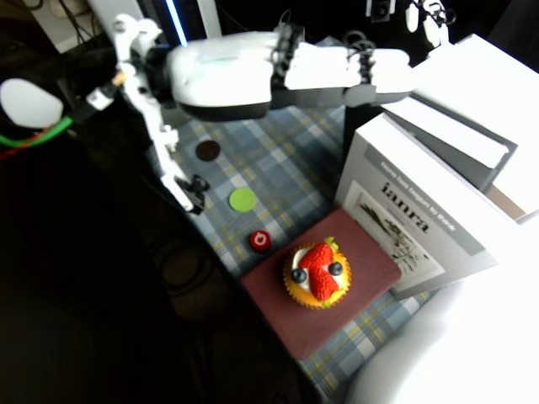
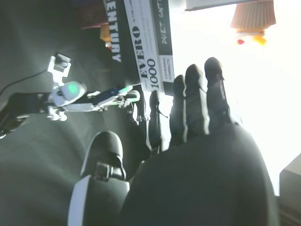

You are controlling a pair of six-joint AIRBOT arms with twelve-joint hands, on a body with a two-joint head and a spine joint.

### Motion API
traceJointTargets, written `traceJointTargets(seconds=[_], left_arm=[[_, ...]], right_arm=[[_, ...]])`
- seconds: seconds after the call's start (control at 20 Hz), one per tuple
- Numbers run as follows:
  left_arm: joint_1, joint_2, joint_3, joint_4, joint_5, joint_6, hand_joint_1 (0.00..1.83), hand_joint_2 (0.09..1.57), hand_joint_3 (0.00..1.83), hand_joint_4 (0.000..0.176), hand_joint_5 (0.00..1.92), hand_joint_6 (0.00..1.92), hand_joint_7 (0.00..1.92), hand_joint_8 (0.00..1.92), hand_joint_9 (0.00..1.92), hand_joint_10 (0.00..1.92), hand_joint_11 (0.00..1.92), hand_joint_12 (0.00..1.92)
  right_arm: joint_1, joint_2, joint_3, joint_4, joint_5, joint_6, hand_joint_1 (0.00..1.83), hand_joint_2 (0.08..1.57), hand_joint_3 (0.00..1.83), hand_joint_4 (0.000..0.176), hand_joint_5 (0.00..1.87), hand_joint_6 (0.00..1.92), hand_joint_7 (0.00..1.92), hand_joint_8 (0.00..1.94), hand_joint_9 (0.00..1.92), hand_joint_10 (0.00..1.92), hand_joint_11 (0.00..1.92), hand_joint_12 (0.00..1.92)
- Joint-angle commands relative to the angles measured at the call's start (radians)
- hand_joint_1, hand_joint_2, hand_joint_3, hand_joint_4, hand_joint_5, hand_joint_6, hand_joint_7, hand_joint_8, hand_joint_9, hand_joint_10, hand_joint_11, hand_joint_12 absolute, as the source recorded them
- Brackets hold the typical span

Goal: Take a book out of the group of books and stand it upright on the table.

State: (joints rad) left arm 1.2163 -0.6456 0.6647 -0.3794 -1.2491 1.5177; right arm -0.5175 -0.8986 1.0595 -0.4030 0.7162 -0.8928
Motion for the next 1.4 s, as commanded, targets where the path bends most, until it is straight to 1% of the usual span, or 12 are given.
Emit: traceJointTargets(seconds=[0.0,0.5,0.6,0.9,0.95,1.0,1.05,1.1,1.2,1.25,1.3,1.35], left_arm=[[-0.004,0.002,-0.004,0.011,-0.130,-0.009,0.00,1.30,0.00,0.176,0.28,0.00,0.21,0.01,0.19,0.01,0.05,0.21],[0.010,0.002,-0.007,0.003,-0.136,-0.013,0.00,1.31,0.00,0.176,0.28,0.00,0.18,0.00,0.14,0.00,0.00,0.22],[0.015,0.001,-0.008,0.002,-0.138,-0.014,0.00,1.30,0.00,0.176,0.28,0.00,0.16,0.00,0.14,0.00,0.00,0.23],[0.027,0.000,-0.014,-0.005,-0.140,-0.017,0.00,1.30,0.00,0.176,0.28,0.00,0.18,0.01,0.15,0.01,0.00,0.23],[0.029,-0.001,-0.015,-0.007,-0.140,-0.019,0.00,1.28,0.00,0.176,0.26,0.00,0.19,0.01,0.16,0.01,0.02,0.24],[0.030,-0.002,-0.016,-0.009,-0.141,-0.019,0.00,1.27,0.00,0.176,0.27,0.00,0.21,0.01,0.18,0.01,0.04,0.25],[0.031,-0.004,-0.016,-0.011,-0.141,-0.020,0.00,1.28,0.00,0.176,0.29,0.01,0.20,0.01,0.16,0.00,0.03,0.26],[0.031,-0.004,-0.016,-0.011,-0.141,-0.020,0.00,1.28,0.00,0.176,0.29,0.01,0.20,0.01,0.16,0.00,0.03,0.26],[0.032,-0.003,-0.016,-0.011,-0.154,-0.020,0.00,1.29,0.00,0.176,0.28,0.00,0.17,0.00,0.14,0.00,0.00,0.26],[0.033,-0.003,-0.016,-0.011,-0.161,-0.020,0.00,1.30,0.00,0.169,0.31,0.00,0.18,0.00,0.15,0.00,0.00,0.30],[0.034,-0.002,-0.016,-0.011,-0.169,-0.021,0.00,1.30,0.00,0.169,0.31,0.00,0.18,0.00,0.15,0.00,0.00,0.30],[0.034,-0.002,-0.017,-0.010,-0.174,-0.022,0.00,1.29,0.00,0.176,0.32,0.00,0.20,0.00,0.16,0.00,0.00,0.27]], right_arm=[[-0.003,0.008,-0.007,0.017,0.081,-0.006,0.00,1.10,0.01,0.176,0.45,0.02,0.00,0.00,0.00,0.00,0.00,0.00],[-0.127,0.088,-0.110,-0.032,0.207,0.046,0.00,1.17,0.01,0.175,0.60,0.01,0.00,0.00,0.00,0.00,0.00,0.00],[-0.141,0.094,-0.118,-0.068,0.223,0.093,0.11,1.19,0.01,0.151,0.62,0.01,0.00,0.00,0.00,0.00,0.00,0.00],[-0.225,0.137,-0.157,-0.113,0.363,0.187,0.09,1.27,0.03,0.176,0.66,0.00,0.00,0.00,0.00,0.00,0.00,0.00],[-0.237,0.141,-0.161,-0.125,0.390,0.202,0.75,1.22,0.00,0.176,0.77,0.99,0.16,0.01,0.00,0.00,0.00,0.00],[-0.246,0.145,-0.167,-0.130,0.408,0.202,0.75,1.26,0.01,0.090,0.46,0.52,0.10,0.00,0.00,0.00,0.00,0.00],[-0.260,0.149,-0.174,-0.134,0.433,0.203,0.79,1.34,0.00,0.010,0.39,0.23,0.11,0.00,0.00,0.00,0.00,0.00],[-0.273,0.153,-0.178,-0.134,0.460,0.208,0.79,1.34,0.00,0.010,0.39,0.23,0.11,0.00,0.00,0.00,0.00,0.00],[-0.283,0.160,-0.179,-0.123,0.521,0.210,0.87,1.33,0.00,0.000,0.68,0.06,0.15,0.00,0.00,0.00,0.00,0.00],[-0.285,0.160,-0.175,-0.113,0.535,0.210,1.04,1.20,0.09,0.000,0.76,1.03,0.22,0.00,0.00,0.00,0.00,0.00],[-0.288,0.160,-0.169,-0.097,0.562,0.210,1.04,1.20,0.09,0.000,0.76,1.03,0.22,0.00,0.00,0.00,0.00,0.00],[-0.291,0.160,-0.165,-0.083,0.584,0.209,0.99,1.24,0.01,0.000,0.73,1.35,0.23,0.00,0.00,0.00,0.00,0.00]])
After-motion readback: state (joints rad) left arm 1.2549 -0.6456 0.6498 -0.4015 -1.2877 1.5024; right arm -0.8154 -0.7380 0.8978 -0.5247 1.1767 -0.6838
